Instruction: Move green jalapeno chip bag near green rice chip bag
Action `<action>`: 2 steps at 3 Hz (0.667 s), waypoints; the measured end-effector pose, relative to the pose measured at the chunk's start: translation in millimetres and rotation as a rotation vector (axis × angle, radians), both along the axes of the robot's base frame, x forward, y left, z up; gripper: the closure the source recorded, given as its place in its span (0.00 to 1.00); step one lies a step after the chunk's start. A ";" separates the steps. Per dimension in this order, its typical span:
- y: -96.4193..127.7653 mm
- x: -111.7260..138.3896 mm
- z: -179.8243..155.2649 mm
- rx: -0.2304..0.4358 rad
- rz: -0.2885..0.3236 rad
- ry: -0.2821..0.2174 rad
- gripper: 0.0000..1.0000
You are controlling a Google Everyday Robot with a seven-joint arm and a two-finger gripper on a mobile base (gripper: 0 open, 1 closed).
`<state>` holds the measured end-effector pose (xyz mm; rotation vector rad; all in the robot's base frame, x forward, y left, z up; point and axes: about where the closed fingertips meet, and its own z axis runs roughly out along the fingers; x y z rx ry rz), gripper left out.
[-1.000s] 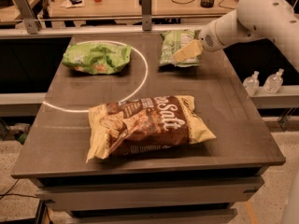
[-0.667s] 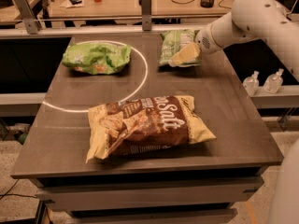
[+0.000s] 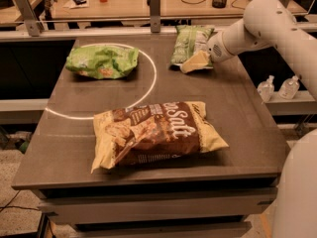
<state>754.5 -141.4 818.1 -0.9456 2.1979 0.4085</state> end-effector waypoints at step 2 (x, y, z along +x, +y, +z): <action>-0.7 0.2 6.3 0.001 0.003 0.001 0.87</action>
Offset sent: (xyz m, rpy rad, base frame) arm -0.0004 -0.0170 0.0070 0.0273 -0.0451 0.0111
